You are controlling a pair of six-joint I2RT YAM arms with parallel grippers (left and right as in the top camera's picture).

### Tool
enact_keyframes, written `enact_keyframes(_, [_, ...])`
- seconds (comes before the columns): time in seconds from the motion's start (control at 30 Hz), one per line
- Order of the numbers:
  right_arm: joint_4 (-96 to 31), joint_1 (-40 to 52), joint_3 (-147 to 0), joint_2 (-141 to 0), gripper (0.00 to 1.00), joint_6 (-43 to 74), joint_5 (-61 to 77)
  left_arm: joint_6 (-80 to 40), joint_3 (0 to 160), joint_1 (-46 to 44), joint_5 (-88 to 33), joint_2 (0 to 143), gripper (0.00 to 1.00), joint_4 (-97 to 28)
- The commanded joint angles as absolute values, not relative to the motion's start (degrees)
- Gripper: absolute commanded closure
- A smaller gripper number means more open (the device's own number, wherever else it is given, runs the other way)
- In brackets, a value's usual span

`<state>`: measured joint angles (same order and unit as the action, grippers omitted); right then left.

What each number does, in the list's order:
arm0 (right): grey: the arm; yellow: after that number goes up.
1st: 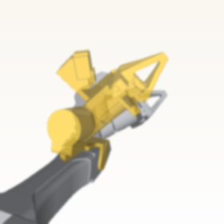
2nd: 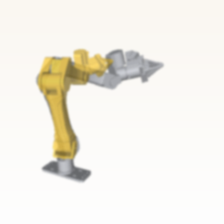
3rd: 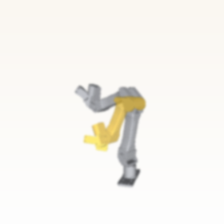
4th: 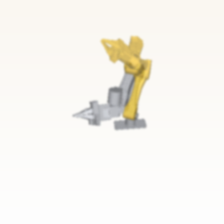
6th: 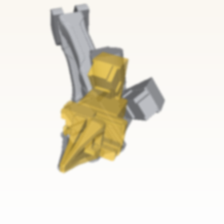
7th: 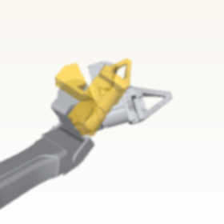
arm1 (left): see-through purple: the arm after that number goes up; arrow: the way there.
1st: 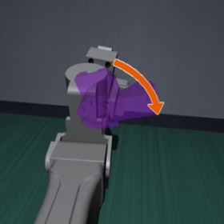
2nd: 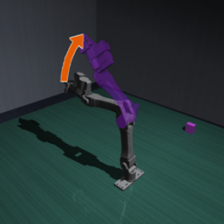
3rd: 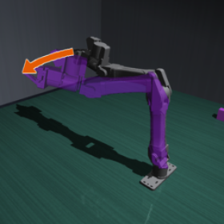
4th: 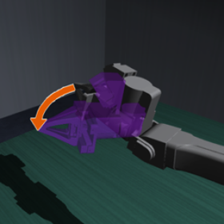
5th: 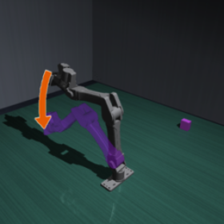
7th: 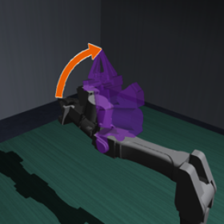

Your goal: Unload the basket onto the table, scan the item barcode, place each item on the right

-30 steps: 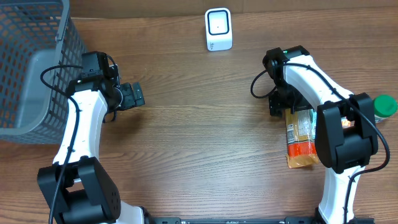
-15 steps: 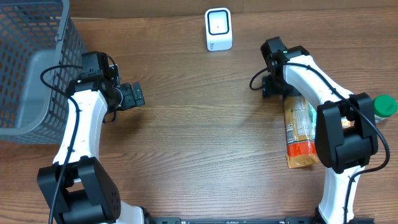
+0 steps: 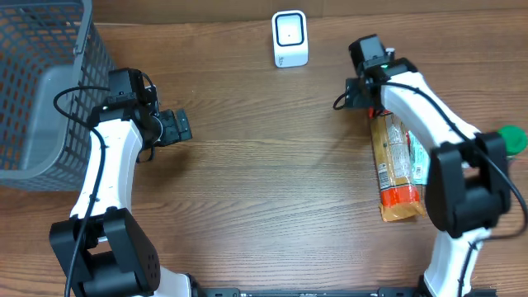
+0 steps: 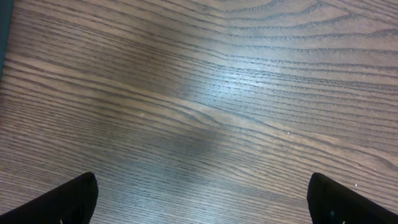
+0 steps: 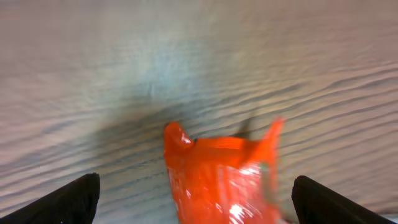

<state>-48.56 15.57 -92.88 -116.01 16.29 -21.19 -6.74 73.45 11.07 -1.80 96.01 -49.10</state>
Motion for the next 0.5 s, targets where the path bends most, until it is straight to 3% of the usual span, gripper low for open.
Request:
enact_keyframes(0.0, [-48.1,14.1,-93.1,-104.0,0.0,16.5,-21.7,-6.9,74.1,10.9,-1.5,95.7,0.0,-49.1])
enact_keyframes(0.47, [-48.1,13.6,-93.1,-72.2,0.0,16.5,-21.7,-6.9,74.1,10.9,-1.5,95.7,0.0,-49.1])
